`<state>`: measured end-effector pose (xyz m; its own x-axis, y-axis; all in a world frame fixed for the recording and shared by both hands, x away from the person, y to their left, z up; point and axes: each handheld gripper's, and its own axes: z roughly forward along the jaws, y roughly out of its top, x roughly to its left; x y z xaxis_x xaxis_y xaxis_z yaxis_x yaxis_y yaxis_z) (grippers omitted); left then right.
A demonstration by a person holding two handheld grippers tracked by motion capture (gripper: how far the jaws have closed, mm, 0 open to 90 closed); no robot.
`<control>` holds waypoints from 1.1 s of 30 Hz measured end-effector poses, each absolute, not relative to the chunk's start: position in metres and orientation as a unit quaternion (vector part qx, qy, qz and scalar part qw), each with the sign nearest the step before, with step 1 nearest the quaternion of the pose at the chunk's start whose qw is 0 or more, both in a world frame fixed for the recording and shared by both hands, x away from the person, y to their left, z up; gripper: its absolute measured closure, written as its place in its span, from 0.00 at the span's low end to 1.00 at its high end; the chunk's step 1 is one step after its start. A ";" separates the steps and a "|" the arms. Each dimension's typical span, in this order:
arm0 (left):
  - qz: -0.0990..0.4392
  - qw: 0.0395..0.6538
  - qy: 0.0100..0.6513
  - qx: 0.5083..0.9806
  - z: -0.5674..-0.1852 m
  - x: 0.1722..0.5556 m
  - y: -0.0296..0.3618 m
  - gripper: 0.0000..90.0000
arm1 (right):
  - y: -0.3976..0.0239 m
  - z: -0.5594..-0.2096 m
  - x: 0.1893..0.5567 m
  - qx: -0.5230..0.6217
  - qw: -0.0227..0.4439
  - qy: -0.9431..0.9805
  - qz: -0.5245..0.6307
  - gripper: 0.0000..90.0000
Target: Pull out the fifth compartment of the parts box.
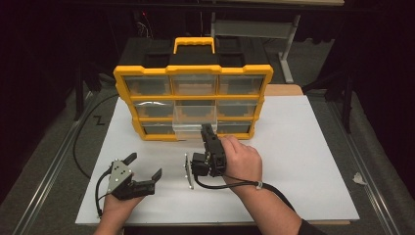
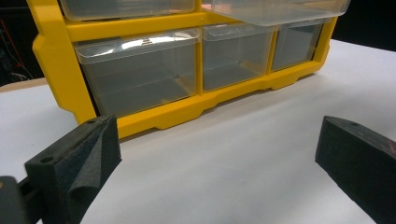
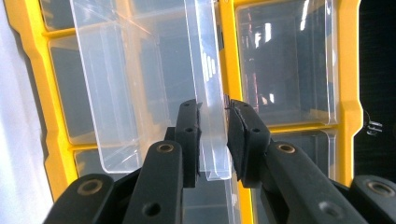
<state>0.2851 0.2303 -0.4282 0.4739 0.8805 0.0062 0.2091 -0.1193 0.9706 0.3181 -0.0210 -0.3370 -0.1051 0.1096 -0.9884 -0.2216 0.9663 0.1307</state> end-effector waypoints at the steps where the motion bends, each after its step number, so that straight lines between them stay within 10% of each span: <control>1: 0.318 0.528 0.402 0.677 -0.428 0.285 0.230 0.01 | -0.021 -0.337 0.318 -0.040 0.668 0.732 0.123 0.85; 26: 0.318 0.528 0.401 0.678 -0.428 0.285 0.230 0.01 | -0.021 -0.338 0.317 -0.033 0.668 0.732 0.129 0.84; 33: 0.317 0.528 0.401 0.678 -0.428 0.285 0.230 0.01 | -0.025 -0.335 0.314 -0.041 0.660 0.739 0.128 0.70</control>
